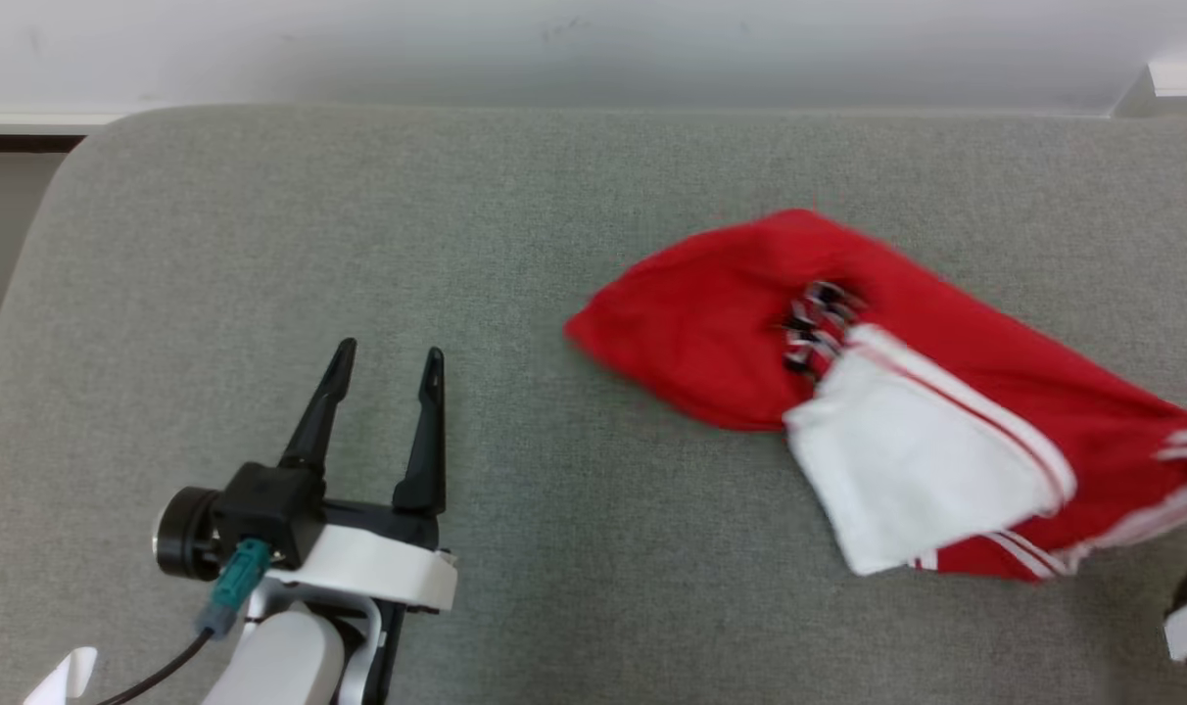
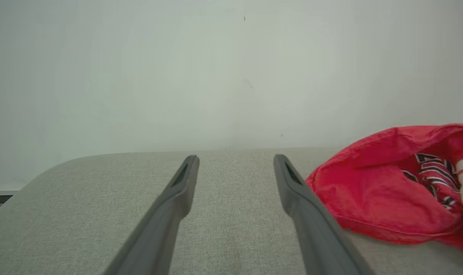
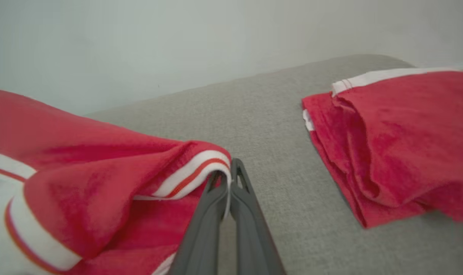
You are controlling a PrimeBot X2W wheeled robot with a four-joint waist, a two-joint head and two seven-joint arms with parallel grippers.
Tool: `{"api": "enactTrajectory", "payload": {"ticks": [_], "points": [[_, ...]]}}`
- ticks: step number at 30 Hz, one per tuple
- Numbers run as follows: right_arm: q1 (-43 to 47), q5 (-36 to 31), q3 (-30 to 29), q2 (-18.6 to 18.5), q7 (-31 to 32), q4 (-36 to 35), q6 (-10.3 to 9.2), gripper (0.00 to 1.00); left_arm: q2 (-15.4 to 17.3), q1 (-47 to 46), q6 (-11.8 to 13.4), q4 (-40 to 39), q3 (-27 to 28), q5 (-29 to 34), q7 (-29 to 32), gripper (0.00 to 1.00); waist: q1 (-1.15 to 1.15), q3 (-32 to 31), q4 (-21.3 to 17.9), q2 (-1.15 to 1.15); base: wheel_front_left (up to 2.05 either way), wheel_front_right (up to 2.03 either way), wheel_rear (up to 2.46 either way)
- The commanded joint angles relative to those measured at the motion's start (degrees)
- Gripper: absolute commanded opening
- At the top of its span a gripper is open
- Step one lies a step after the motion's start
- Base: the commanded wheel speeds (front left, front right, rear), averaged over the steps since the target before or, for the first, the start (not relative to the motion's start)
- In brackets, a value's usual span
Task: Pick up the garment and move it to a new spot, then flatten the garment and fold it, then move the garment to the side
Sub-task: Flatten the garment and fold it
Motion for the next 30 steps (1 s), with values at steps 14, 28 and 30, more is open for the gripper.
{"api": "enactTrajectory", "payload": {"ticks": [14,28,30], "points": [[0.68,-7.92,1.17,-0.99,-12.99,2.31,-0.04,1.0,0.96,1.51,0.48,0.64,-0.01,0.16,-0.08,1.0,0.0,-1.47,-0.5,0.0,0.0,0.0,0.0],[10.99,-15.98,6.84,4.67,-7.37,-14.5,-0.05,1.0,1.65,4.97,1.34,-0.03,-0.37,-0.76,0.62,1.0,0.0,-6.47,-0.02,0.0,0.0,0.0,0.0],[12.74,-15.53,6.96,5.23,-6.91,-14.94,-0.05,1.0,1.85,5.83,1.54,-0.22,-0.31,-1.01,0.72,1.0,0.0,-7.09,-0.09,0.0,0.0,0.0,0.0]]}}
